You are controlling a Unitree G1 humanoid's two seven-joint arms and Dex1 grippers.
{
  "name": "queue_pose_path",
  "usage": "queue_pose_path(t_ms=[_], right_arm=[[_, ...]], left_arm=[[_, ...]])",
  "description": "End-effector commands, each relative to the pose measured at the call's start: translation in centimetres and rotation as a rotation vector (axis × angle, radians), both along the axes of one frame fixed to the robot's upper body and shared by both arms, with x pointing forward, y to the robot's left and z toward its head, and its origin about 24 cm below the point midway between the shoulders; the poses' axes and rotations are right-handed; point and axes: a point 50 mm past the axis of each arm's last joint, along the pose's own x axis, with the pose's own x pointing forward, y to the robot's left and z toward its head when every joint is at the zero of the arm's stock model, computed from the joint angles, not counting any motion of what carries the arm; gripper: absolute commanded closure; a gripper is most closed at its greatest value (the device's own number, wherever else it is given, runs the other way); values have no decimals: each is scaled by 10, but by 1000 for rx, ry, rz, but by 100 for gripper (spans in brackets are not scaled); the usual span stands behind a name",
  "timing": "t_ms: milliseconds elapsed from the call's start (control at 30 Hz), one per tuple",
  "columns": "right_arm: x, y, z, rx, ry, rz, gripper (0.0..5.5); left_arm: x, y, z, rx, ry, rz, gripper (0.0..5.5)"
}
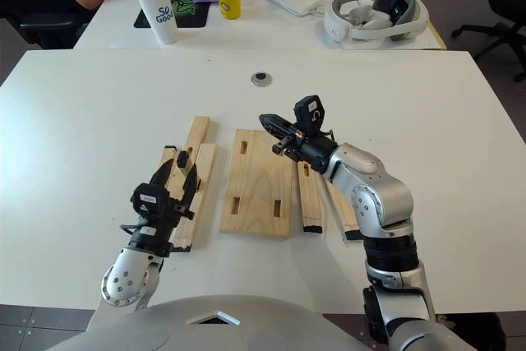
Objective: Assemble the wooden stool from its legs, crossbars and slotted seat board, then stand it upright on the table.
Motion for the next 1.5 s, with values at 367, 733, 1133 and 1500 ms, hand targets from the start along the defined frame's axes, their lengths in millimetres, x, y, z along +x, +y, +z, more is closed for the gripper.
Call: queue_pose_path(t_ms=[367, 733, 1133, 1500], right_arm=[[-2, -3, -14, 29, -37, -178, 550], [-3, -3, -18, 47, -54, -249, 550], [-1, 1, -19, 33, -62, -220, 550], [1, 2, -18, 21, -64, -198, 550]], left_arm=[[73, -3, 80, -119, -15, -146, 384], [90, 2, 86, -117, 151, -175, 548], [82, -13, 70, -161, 158, -248, 548], [80, -14, 75, -61, 45, -257, 548]])
